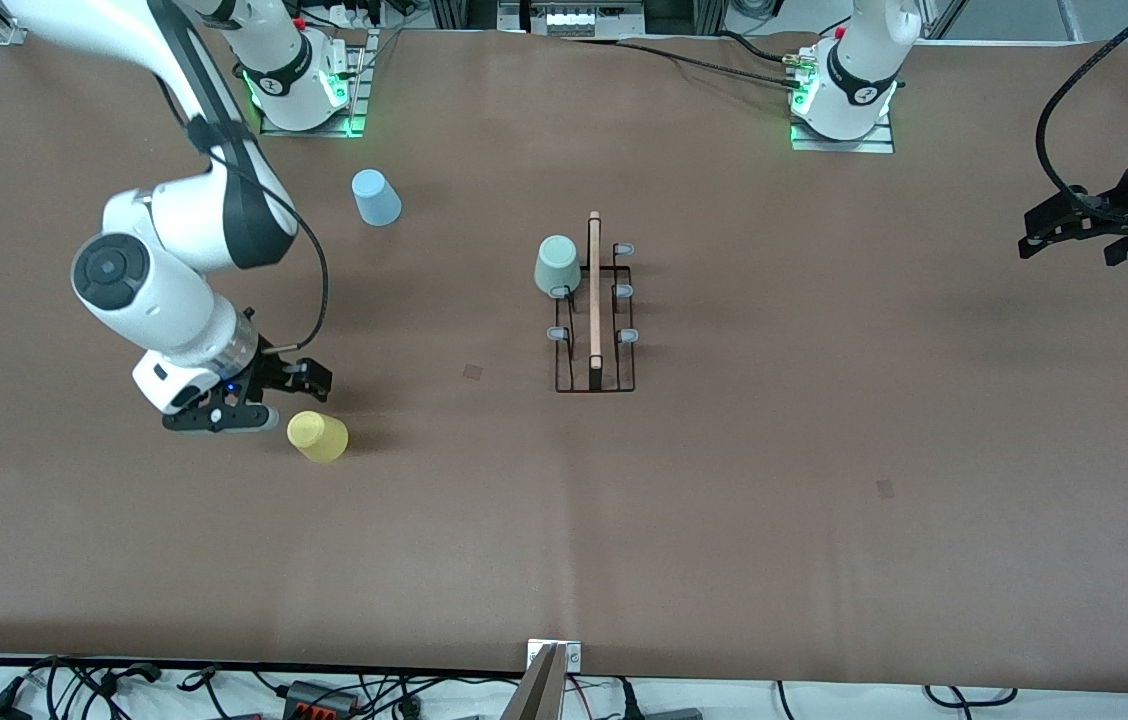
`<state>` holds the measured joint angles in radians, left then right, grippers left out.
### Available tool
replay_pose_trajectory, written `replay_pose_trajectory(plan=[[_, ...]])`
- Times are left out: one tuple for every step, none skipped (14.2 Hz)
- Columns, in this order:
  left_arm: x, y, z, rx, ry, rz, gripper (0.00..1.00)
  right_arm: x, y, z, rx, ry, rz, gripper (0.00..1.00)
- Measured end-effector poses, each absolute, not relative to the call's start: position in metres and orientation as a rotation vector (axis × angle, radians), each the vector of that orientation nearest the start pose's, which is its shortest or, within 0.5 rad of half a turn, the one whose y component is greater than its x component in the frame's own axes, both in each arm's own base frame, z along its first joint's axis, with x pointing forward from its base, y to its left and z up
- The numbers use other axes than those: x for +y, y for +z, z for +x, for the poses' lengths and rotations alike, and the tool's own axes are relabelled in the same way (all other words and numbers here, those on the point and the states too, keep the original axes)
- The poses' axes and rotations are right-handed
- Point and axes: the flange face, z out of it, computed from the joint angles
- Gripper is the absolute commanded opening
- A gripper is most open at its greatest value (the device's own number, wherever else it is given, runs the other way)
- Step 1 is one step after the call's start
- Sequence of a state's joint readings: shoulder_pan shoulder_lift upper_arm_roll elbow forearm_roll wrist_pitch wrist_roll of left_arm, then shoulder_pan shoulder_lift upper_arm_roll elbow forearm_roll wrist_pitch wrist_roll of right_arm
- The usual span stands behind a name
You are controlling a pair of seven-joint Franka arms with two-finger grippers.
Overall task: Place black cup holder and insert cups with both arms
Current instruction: 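Grasp the yellow cup with the right gripper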
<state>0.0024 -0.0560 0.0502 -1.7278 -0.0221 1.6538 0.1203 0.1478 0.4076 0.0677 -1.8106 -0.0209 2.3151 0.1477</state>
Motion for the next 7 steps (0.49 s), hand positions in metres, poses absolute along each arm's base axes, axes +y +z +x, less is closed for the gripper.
replay_pose_trajectory(plan=[[0.026,0.588,0.54,0.105,0.025,-3.166,1.0,0.129,0.312,0.645,-0.126,-0.163,-3.113,1.0],[0.026,0.588,0.54,0.105,0.025,-3.166,1.0,0.124,0.299,0.649,-0.132,-0.184,-3.114,1.0],[0.026,0.588,0.54,0.106,0.026,-3.166,1.0,0.121,0.286,0.652,-0.138,-0.205,-3.113,1.0],[0.025,0.588,0.54,0.107,0.026,-3.166,1.0,0.121,0.276,0.654,-0.143,-0.223,-3.109,1.0],[0.025,0.588,0.54,0.108,0.026,-3.166,1.0,0.123,0.267,0.655,-0.15,-0.233,-3.106,1.0],[0.024,0.588,0.54,0.109,0.026,-3.166,1.0,0.127,0.262,0.655,-0.158,-0.247,-3.103,1.0],[0.024,0.588,0.541,0.11,0.026,-3.166,1.0,0.131,0.257,0.656,-0.167,-0.263,-3.098,1.0]])
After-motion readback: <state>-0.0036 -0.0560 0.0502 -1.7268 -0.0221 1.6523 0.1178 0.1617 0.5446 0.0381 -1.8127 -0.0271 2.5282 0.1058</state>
